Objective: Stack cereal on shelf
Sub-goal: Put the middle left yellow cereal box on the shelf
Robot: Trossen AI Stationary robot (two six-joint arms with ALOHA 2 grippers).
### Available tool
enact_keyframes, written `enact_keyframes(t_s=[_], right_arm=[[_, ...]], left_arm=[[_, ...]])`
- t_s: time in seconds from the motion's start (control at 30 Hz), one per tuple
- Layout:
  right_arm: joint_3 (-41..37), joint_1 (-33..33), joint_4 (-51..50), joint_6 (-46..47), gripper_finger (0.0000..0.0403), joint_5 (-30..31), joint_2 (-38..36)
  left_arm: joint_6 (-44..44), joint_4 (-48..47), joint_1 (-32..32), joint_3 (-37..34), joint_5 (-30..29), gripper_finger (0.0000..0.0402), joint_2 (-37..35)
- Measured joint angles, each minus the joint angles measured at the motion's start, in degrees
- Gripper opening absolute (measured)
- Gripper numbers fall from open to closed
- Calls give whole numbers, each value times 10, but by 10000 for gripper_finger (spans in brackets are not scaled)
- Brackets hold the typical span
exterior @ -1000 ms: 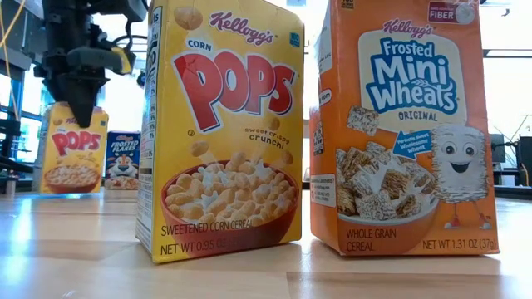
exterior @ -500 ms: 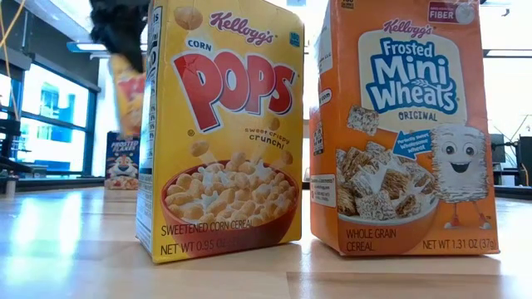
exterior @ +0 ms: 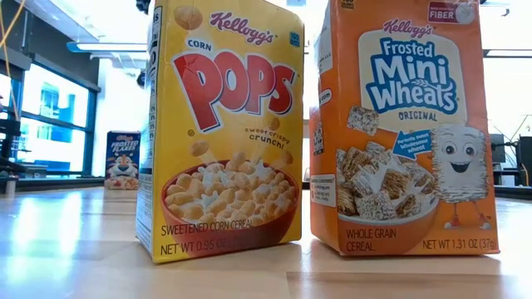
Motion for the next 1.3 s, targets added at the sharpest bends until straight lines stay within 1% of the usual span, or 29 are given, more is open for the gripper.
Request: enact_keyframes(t_s=[0.13, 0.23, 0.4, 0.53, 0.73, 0.9, 1.3], right_arm=[[0, 0, 0, 0, 245, 0, 0], [0, 0, -3, 1, 245, 0, 0], [0, 0, -20, 16, 245, 0, 0], [0, 0, -26, 17, 245, 0, 0], [0, 0, -26, 17, 245, 0, 0], [0, 0, -26, 17, 245, 0, 0], [0, 0, -28, 30, 245, -1, 8]], left_arm=[[90, 84, 37, 0, 3, 135, 10], [144, 121, 61, 0, 7, 135, 25], [218, 142, 99, 0, 10, 135, 56], [259, 150, 123, 0, 22, 135, 85], [268, 140, 140, 25, 24, 135, 132], [264, 97, 146, 71, 68, 135, 165], [263, 0, 150, 153, 70, 135, 218]])
